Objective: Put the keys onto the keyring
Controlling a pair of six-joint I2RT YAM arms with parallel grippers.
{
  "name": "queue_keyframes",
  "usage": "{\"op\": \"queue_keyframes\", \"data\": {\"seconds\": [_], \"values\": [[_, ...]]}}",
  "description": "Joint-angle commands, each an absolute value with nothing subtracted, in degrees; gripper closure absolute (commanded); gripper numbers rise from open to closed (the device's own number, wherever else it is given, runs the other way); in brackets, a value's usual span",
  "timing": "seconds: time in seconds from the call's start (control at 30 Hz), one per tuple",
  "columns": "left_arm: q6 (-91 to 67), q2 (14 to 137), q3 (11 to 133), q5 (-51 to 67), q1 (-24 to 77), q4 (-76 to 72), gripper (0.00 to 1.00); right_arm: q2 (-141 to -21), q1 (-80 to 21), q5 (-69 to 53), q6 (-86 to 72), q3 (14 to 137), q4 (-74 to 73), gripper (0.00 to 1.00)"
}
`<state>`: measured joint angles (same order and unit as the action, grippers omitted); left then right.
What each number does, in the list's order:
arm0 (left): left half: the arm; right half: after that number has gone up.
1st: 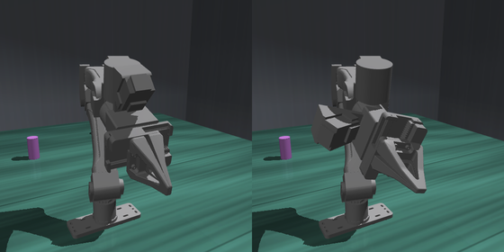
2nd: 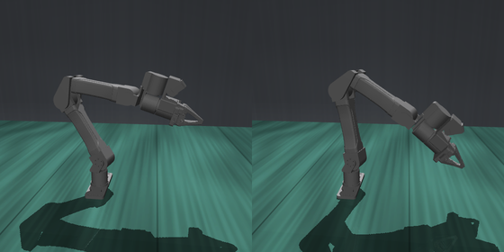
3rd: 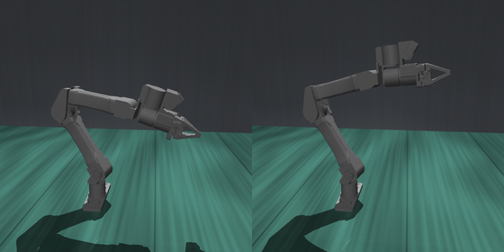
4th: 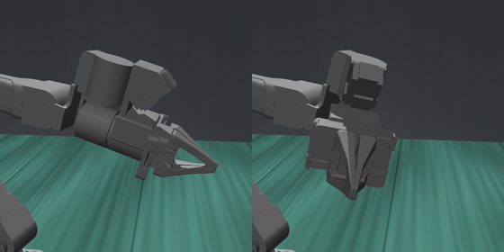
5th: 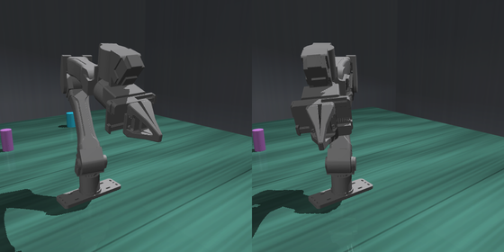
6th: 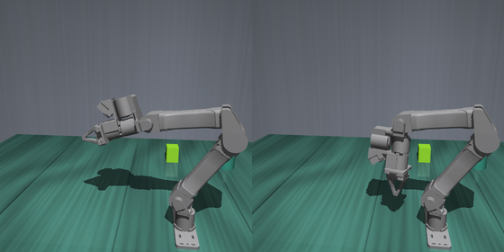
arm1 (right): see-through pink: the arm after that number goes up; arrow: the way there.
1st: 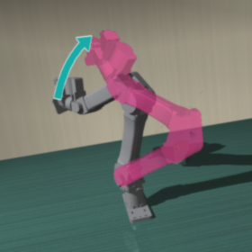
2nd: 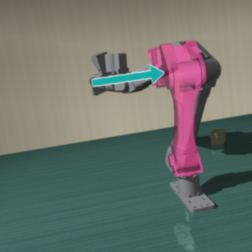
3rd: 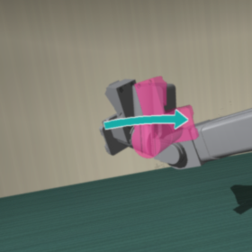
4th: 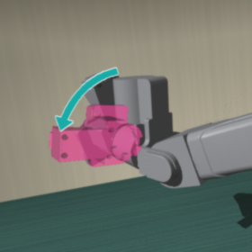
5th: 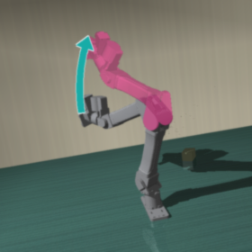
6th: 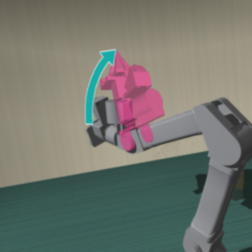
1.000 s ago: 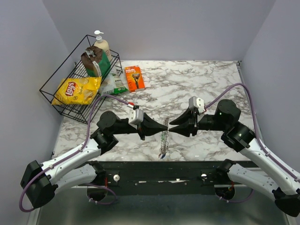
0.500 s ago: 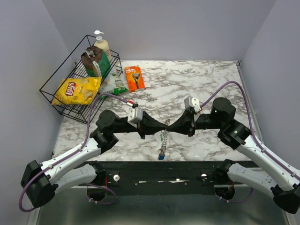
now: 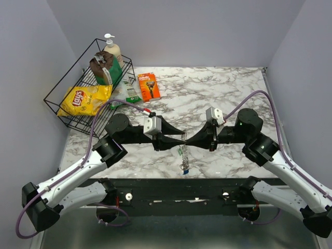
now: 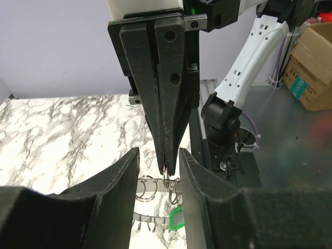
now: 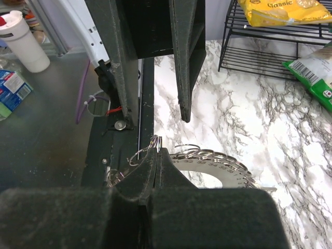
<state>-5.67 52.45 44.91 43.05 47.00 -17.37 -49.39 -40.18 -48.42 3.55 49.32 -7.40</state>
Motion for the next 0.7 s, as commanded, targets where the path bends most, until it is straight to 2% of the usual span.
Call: {"op": "queue_keyframes", "data": {"seconds": [0.0,0.23,0.67], "values": [[1.4,53.4,49.7,43.9,47.0,-3.1,0.56,-47.7,-40.5,-49.7,4.4,49.7,-6.5,0.99],[3.3,55.6,52.0,44.0,47.0,1.8,0.63,-47.3,-40.5,-49.8,4.6,49.7,-6.9,0.99],[6.9,53.9,51.9,40.4,47.1,3.8,0.66,-46.9,-40.5,-50.2,4.8,49.4,-7.2,0.99]]}}
